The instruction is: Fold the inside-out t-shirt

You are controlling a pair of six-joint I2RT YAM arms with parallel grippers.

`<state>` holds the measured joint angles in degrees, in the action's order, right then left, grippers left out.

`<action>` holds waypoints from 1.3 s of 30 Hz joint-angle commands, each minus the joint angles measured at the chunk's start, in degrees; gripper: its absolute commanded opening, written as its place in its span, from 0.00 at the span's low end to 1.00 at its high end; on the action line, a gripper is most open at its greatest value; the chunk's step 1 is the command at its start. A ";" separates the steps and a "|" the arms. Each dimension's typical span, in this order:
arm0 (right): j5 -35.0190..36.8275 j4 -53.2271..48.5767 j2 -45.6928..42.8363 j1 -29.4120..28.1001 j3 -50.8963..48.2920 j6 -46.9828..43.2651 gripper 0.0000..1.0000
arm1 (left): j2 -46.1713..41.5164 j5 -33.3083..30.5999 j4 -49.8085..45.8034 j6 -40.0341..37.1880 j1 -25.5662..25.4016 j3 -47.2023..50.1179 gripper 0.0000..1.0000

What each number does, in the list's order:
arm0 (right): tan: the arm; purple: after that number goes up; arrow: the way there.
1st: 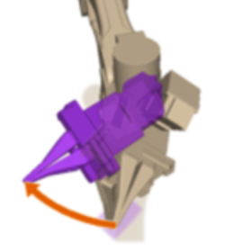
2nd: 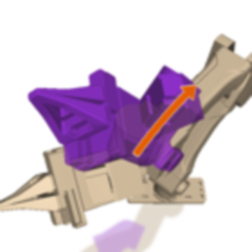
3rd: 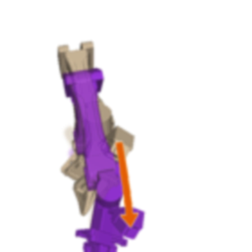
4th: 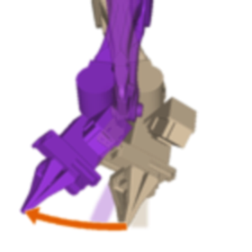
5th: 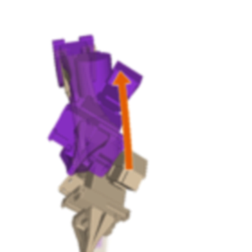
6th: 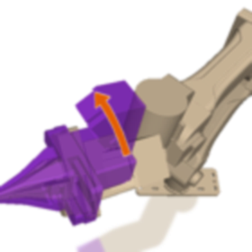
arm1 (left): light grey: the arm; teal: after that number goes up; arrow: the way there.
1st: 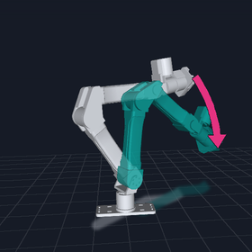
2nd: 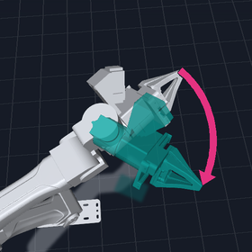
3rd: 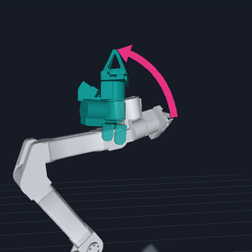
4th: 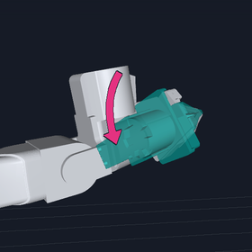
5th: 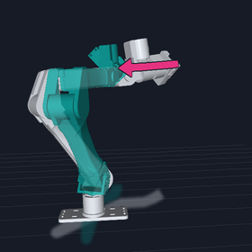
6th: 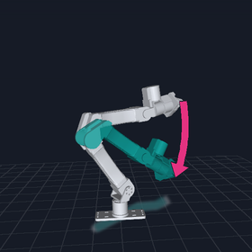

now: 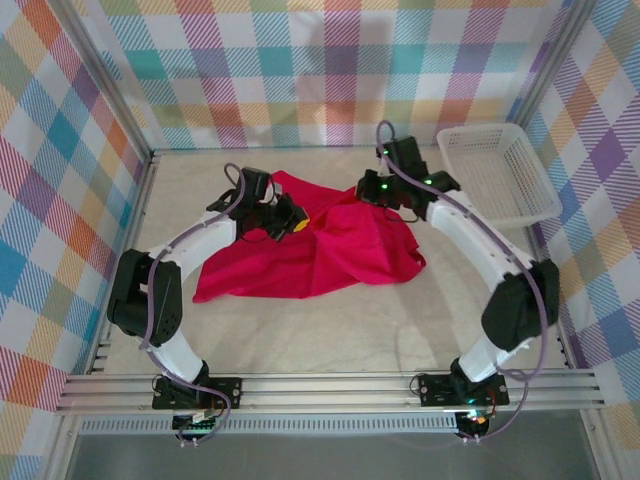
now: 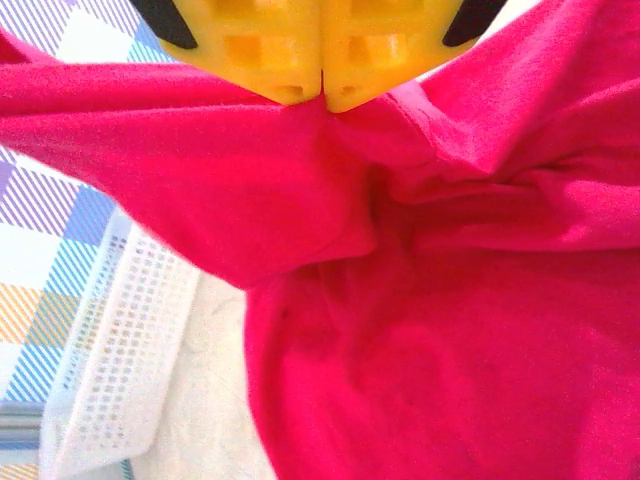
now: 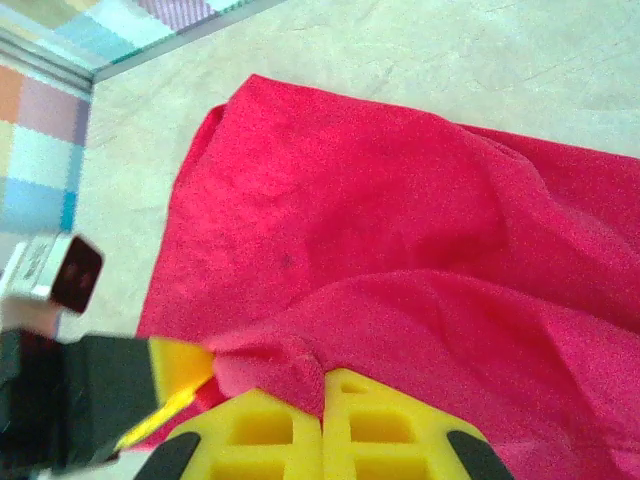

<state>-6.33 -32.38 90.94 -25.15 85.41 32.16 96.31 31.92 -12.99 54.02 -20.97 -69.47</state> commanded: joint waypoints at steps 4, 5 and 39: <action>-7.49 -5.52 -5.53 6.31 -4.17 -5.78 0.00 | 0.79 -0.81 -2.19 -1.72 0.67 -1.69 0.00; -7.69 -5.78 -5.96 6.99 -4.85 -6.39 0.00 | 0.72 -0.81 -2.39 -1.84 0.67 -1.88 0.00; -7.99 3.49 -21.78 21.67 -23.86 -1.85 0.00 | -22.82 -16.37 -30.39 -19.10 34.44 23.35 0.52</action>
<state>-13.98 -30.76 69.82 -5.19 62.43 29.34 76.55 16.99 -39.97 37.60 11.31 -47.77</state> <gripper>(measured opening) 0.065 0.521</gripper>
